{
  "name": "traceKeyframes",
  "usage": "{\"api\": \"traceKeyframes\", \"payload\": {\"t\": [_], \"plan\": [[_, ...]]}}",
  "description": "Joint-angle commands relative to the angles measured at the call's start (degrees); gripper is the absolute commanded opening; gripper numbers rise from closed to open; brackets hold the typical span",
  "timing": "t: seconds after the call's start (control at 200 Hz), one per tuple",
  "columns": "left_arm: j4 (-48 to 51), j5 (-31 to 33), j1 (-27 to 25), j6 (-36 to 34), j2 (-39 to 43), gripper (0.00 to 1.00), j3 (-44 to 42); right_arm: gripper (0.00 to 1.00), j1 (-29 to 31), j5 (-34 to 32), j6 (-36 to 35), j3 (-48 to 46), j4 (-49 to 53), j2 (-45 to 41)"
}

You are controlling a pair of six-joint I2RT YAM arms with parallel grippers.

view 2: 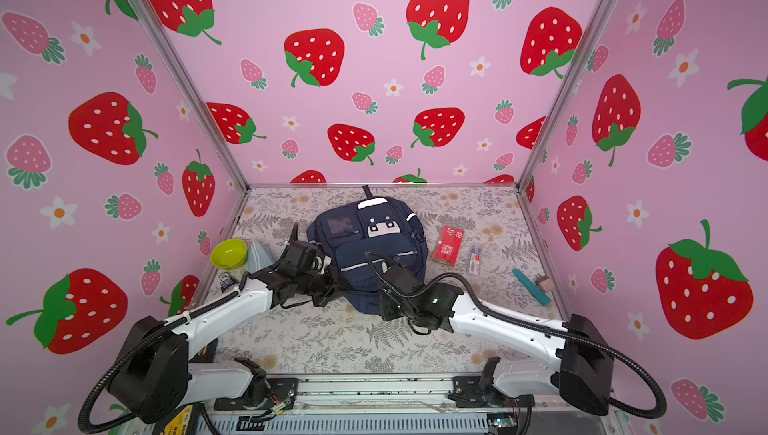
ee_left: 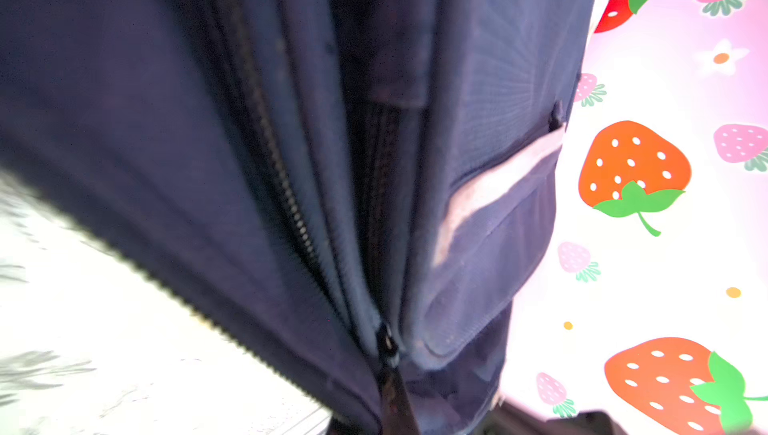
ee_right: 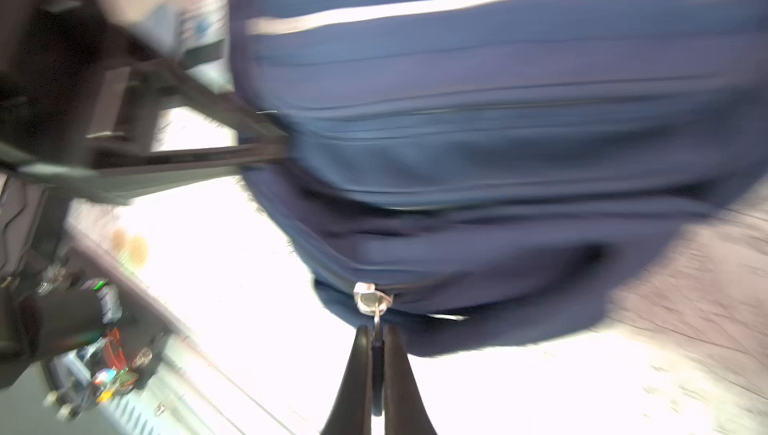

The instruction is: Pack the student bag

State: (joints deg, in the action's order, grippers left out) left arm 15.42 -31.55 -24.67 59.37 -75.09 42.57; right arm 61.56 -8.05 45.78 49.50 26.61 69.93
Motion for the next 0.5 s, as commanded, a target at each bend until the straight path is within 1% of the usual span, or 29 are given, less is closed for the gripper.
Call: {"api": "traceKeyframes", "payload": {"t": [0.0, 0.07, 0.1, 0.21, 0.225, 0.25, 0.285, 0.33, 0.37, 0.42, 0.495], "plan": [[6.25, 6.15, 4.34, -7.86, 0.92, 0.00, 3.96, 0.00, -5.85, -4.41, -0.83, -2.52, 9.86, -2.46], [7.15, 5.74, 6.28, -8.97, 0.78, 0.00, 4.53, 0.00, -6.35, -5.11, -2.32, -1.62, 10.60, -1.54], [7.43, 5.54, 6.89, -9.46, 0.68, 0.00, 4.93, 0.00, -6.17, -4.21, -3.32, -0.99, 10.36, -0.84], [10.06, 5.89, 7.47, -12.06, -0.25, 0.00, 7.39, 0.00, -2.77, -1.80, -5.56, 1.49, 7.16, 0.76], [10.63, 6.07, 7.45, -12.39, -0.36, 0.04, 7.74, 0.00, -2.26, -1.45, -5.76, 1.93, 6.67, 0.93], [11.49, 6.39, 7.43, -12.96, -0.46, 0.16, 8.30, 0.00, -1.31, -0.75, -5.98, 2.62, 5.91, 1.29], [12.36, 6.34, 7.26, -13.39, -0.35, 0.27, 8.92, 0.00, -0.11, -0.04, -6.28, 3.79, 5.02, 1.91], [13.31, 6.08, 6.74, -13.65, 0.30, 0.39, 9.49, 0.00, 1.06, 0.76, -6.40, 5.17, 4.03, 2.74], [14.49, 6.27, 6.02, -14.11, 1.26, 0.45, 10.21, 0.00, 1.87, 1.49, -6.40, 6.37, 3.39, 3.61], [16.76, 7.14, 4.56, -15.06, 2.63, 0.51, 11.47, 0.00, 2.58, 2.34, -6.40, 7.23, 2.48, 4.21], [20.56, 9.35, 1.19, -16.97, 4.73, 0.56, 13.77, 0.00, 2.95, 3.84, -6.23, 7.79, 0.57, 4.59]]}}
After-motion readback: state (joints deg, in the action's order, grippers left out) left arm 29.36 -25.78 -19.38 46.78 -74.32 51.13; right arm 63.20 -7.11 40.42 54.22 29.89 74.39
